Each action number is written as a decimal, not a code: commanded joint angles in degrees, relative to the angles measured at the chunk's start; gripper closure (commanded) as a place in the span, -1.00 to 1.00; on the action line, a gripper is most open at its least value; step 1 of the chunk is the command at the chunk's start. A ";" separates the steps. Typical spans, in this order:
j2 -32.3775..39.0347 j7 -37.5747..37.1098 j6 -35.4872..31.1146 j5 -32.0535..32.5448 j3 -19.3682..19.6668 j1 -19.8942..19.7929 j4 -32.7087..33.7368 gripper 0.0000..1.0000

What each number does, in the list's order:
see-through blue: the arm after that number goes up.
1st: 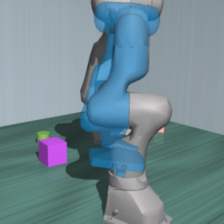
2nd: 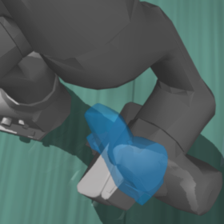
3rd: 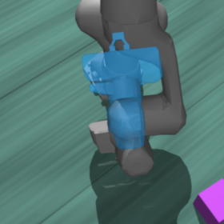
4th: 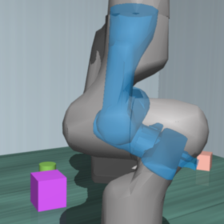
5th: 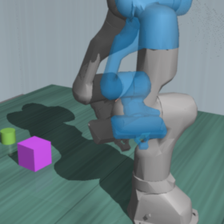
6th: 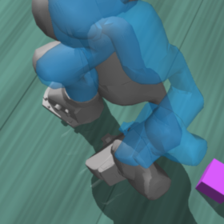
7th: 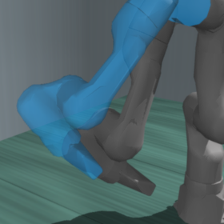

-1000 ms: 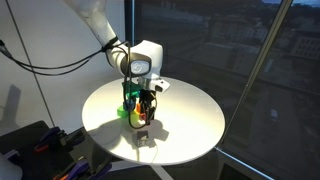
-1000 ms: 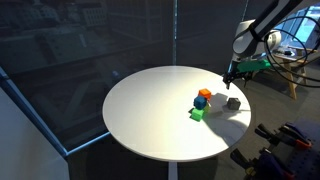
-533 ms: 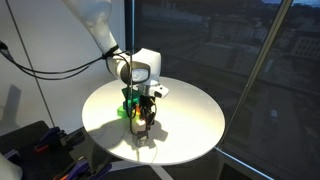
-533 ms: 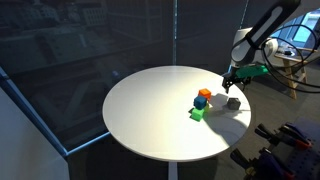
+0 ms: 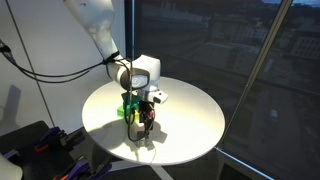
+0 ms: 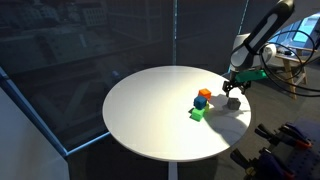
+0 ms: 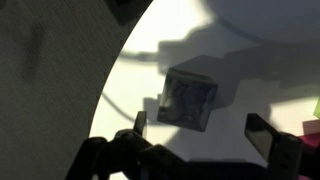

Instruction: Pick up the gray block and stack it on top of both the blue block and the orange block

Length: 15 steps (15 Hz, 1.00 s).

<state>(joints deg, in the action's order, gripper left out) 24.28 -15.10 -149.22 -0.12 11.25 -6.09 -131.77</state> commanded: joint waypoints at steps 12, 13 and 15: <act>3.12 -4.89 -2.42 -5.70 1.24 0.02 0.39 -1.00; 3.58 -5.18 -2.54 -5.65 1.36 0.07 0.52 -1.00; 4.68 -5.56 -2.75 -5.74 1.56 0.07 0.85 -1.00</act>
<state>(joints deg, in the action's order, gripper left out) 27.44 -19.33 -151.21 -4.97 12.29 -6.25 -131.79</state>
